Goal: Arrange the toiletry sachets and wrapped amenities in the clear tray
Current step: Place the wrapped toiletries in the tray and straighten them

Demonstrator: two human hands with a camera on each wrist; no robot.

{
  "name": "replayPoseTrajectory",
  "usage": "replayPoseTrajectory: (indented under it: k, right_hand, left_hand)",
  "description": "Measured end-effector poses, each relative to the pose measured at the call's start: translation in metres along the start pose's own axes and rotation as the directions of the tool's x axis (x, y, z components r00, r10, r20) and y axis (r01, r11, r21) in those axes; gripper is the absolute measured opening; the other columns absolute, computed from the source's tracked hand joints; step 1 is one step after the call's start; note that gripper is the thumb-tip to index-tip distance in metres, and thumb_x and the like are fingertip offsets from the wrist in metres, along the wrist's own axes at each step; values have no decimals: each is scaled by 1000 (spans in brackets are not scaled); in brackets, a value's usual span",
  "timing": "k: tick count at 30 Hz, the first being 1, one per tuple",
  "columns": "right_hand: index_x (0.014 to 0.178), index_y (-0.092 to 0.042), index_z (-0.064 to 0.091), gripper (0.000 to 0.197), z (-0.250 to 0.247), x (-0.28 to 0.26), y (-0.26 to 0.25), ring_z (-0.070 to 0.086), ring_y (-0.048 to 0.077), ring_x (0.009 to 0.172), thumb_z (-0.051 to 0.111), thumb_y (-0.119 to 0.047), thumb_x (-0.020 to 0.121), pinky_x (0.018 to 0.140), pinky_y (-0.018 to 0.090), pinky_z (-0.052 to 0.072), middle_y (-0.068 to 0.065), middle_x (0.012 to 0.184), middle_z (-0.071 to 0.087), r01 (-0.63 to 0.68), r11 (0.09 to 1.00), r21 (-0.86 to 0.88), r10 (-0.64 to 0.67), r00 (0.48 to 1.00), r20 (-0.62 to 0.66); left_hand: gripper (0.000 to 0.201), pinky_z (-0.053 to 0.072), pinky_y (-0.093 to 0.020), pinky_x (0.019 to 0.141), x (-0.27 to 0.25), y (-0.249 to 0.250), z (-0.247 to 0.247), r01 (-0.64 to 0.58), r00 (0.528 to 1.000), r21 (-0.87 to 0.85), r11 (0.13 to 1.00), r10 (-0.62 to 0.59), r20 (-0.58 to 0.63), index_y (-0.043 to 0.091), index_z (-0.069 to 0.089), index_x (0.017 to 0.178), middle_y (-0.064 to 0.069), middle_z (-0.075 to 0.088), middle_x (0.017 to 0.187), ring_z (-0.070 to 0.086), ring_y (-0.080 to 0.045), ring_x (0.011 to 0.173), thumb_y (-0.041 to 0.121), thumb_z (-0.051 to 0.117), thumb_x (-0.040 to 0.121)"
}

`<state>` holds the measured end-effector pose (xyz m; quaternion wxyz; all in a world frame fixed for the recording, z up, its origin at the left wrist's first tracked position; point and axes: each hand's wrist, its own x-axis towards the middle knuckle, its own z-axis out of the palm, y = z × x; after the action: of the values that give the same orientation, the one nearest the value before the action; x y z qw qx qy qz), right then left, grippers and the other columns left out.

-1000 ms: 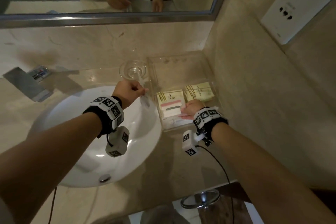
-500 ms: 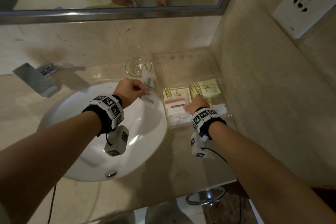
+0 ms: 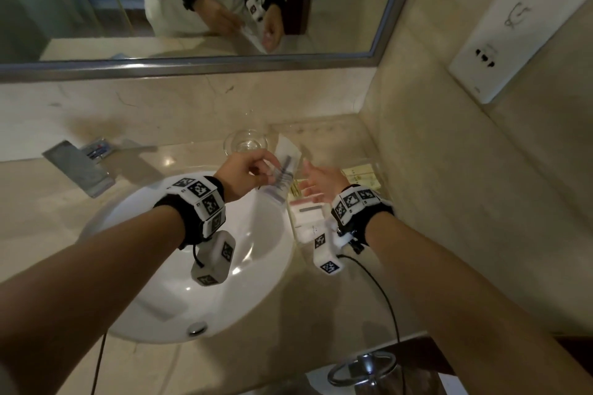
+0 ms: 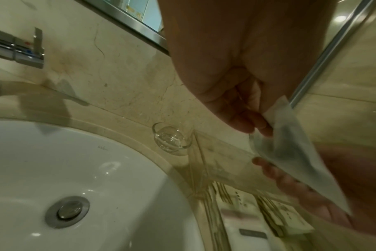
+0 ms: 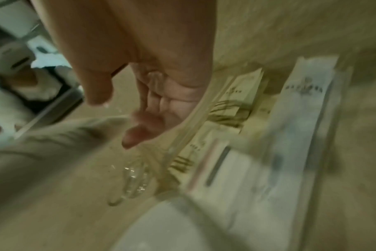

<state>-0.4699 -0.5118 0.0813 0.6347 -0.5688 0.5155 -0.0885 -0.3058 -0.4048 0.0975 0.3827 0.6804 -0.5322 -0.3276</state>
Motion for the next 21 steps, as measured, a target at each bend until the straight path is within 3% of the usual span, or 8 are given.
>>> replayPoseTrajectory:
  k: [3, 6, 9, 11, 13, 15, 17, 21]
  right_hand:
    - [76, -10, 60, 29, 1, 1, -7, 48, 8, 39, 60, -36, 89, 40, 22, 46, 1, 63, 54, -17, 993, 117, 9, 998, 66]
    - [65, -18, 54, 29, 0, 2, -9, 34, 6, 38, 61, -37, 87, 33, 16, 30, -7, 52, 44, 1, 984, 176, -28, 988, 152]
    - [69, -17, 56, 20, -1, -2, -15, 34, 3, 37, 63, -22, 86, 32, 14, 28, -6, 56, 46, 40, 980, 194, -59, 994, 97]
    - [71, -16, 56, 17, -2, -3, -17, 34, 1, 33, 63, -15, 87, 31, 14, 28, -6, 54, 46, 73, 979, 192, -86, 994, 62]
    - [75, -16, 55, 14, -3, -1, -15, 34, 1, 32, 62, -13, 87, 30, 14, 28, -5, 52, 44, 95, 965, 243, -108, 993, 41]
    - [79, -14, 55, 10, -4, 0, -14, 36, 2, 31, 60, -11, 88, 30, 15, 30, -7, 46, 46, 94, 934, 344, -118, 992, 47]
    - [82, -11, 57, 8, -7, -2, -13, 37, 2, 30, 58, -13, 89, 29, 14, 30, -7, 41, 47, 90, 914, 395, -125, 990, 64]
    - [79, -9, 59, 15, -11, -6, -12, 37, 3, 29, 55, -17, 92, 29, 15, 30, -5, 40, 49, 67, 912, 404, -102, 992, 67]
  left_hand:
    - [39, 44, -5, 58, -3, 8, 4, -7, 999, -136, 991, 12, 39, 22, 53, 84, -2, 58, 63, 56, 6, 54, -15, 60, 79]
    - [36, 44, -4, 57, -4, 12, 5, 22, 999, -172, 985, -16, 37, 16, 50, 78, 2, 58, 59, 57, 7, 53, -20, 56, 79]
    - [23, 45, -4, 63, -4, 8, 2, 33, 999, -36, 999, -32, 24, 10, 54, 79, 1, 55, 73, 56, -1, 66, -12, 57, 82]
    - [20, 43, -9, 68, -3, 5, 1, 56, 998, 39, 998, -56, 0, 14, 58, 77, 0, 58, 84, 53, -9, 73, -4, 59, 84]
    - [22, 40, -15, 66, -1, 3, 1, 127, 992, 15, 992, -127, -18, 19, 59, 73, 1, 59, 86, 51, -9, 71, 1, 60, 85]
    - [11, 42, -17, 66, 1, 5, 3, 208, 978, -63, 976, -208, 4, 13, 63, 90, 2, 54, 85, 51, -10, 72, 4, 61, 85]
    - [30, 48, -26, 77, 4, 6, 6, 204, 979, -28, 979, -204, 10, 8, 59, 110, 0, 52, 95, 54, -17, 84, 6, 67, 81]
    - [60, 47, -32, 89, 6, 11, 13, 127, 987, 179, 976, -141, 70, 9, 52, 123, -2, 52, 112, 53, -20, 98, 17, 79, 70]
